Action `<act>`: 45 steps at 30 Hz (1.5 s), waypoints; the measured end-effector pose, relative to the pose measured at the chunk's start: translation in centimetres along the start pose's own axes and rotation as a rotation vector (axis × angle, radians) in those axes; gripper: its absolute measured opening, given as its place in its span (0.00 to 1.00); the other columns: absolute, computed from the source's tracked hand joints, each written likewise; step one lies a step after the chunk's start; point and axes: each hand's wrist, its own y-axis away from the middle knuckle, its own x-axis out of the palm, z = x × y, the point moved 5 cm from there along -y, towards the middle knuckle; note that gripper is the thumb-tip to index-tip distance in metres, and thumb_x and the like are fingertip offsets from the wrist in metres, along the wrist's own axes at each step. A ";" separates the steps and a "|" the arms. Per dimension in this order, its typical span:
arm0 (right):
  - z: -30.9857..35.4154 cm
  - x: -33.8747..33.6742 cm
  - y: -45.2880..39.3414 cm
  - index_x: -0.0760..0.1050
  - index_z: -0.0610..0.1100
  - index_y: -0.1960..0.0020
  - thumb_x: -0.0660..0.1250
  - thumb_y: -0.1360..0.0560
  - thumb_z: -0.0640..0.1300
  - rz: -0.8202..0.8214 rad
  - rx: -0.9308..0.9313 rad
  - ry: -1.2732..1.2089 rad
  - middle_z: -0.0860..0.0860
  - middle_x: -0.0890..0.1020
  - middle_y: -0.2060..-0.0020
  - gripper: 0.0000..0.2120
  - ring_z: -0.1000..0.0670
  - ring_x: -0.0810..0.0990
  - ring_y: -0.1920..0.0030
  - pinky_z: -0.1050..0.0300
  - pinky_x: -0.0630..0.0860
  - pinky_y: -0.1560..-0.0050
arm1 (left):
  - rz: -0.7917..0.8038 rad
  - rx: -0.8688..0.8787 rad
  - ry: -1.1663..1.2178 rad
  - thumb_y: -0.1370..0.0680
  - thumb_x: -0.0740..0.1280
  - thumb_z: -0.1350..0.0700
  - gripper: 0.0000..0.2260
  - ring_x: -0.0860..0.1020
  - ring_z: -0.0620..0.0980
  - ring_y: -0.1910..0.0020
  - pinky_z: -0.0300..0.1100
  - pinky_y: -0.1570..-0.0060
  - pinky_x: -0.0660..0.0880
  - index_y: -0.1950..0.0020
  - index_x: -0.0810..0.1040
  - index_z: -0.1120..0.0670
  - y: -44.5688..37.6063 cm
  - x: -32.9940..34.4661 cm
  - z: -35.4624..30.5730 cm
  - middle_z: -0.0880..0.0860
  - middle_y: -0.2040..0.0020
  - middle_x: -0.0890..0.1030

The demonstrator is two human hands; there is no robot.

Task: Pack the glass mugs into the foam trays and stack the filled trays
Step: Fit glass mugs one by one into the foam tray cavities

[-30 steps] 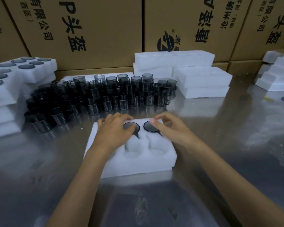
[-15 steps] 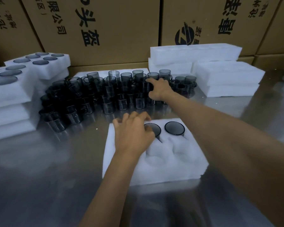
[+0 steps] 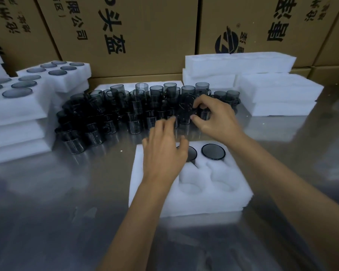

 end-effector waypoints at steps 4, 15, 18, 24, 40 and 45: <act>2.5 -3.8 4.7 0.75 0.53 0.53 0.73 0.30 0.47 -0.019 0.052 -0.257 0.60 0.80 0.57 0.09 0.56 0.79 0.52 0.64 0.72 0.54 | 0.024 0.111 0.337 0.19 0.65 0.56 0.30 0.59 0.39 0.24 0.36 0.28 0.60 0.20 0.57 0.45 0.6 -0.8 -1.3 0.41 0.22 0.60; 2.2 -6.1 10.9 0.70 0.57 0.36 0.77 0.32 0.40 0.333 0.282 -0.600 0.55 0.84 0.47 0.29 0.51 0.81 0.44 0.52 0.74 0.39 | 0.463 0.123 0.410 0.37 0.81 0.45 0.37 0.77 0.41 0.42 0.45 0.40 0.75 0.32 0.69 0.34 3.0 -0.1 -3.7 0.41 0.39 0.78; 2.0 -6.5 11.2 0.74 0.60 0.37 0.75 0.34 0.44 0.432 0.271 -0.525 0.60 0.83 0.44 0.28 0.56 0.79 0.41 0.49 0.72 0.33 | 0.552 0.082 0.409 0.36 0.81 0.43 0.31 0.77 0.34 0.45 0.35 0.45 0.72 0.35 0.74 0.34 3.1 -0.6 -2.9 0.40 0.46 0.82; 2.2 -7.2 11.7 0.72 0.53 0.35 0.73 0.29 0.34 0.546 0.292 -0.568 0.57 0.82 0.42 0.27 0.56 0.78 0.39 0.50 0.72 0.33 | 0.553 0.073 0.425 0.37 0.81 0.43 0.26 0.77 0.34 0.50 0.23 0.55 0.70 0.42 0.77 0.34 3.3 -1.2 -3.1 0.40 0.53 0.81; 1.6 -7.1 12.1 0.77 0.51 0.40 0.75 0.28 0.41 0.624 0.359 -0.538 0.55 0.82 0.42 0.18 0.55 0.78 0.38 0.49 0.70 0.32 | 0.468 0.202 0.158 0.41 0.79 0.36 0.28 0.69 0.34 0.45 0.33 0.45 0.68 0.48 0.75 0.43 3.9 -0.4 -4.3 0.36 0.49 0.74; 0.6 -7.0 11.6 0.83 0.56 0.44 0.71 0.24 0.43 0.497 0.327 -0.445 0.62 0.73 0.34 0.12 0.61 0.66 0.29 0.51 0.64 0.28 | 0.508 0.143 0.287 0.34 0.73 0.34 0.18 0.70 0.35 0.42 0.34 0.45 0.68 0.51 0.79 0.42 3.7 -0.5 -3.3 0.38 0.49 0.78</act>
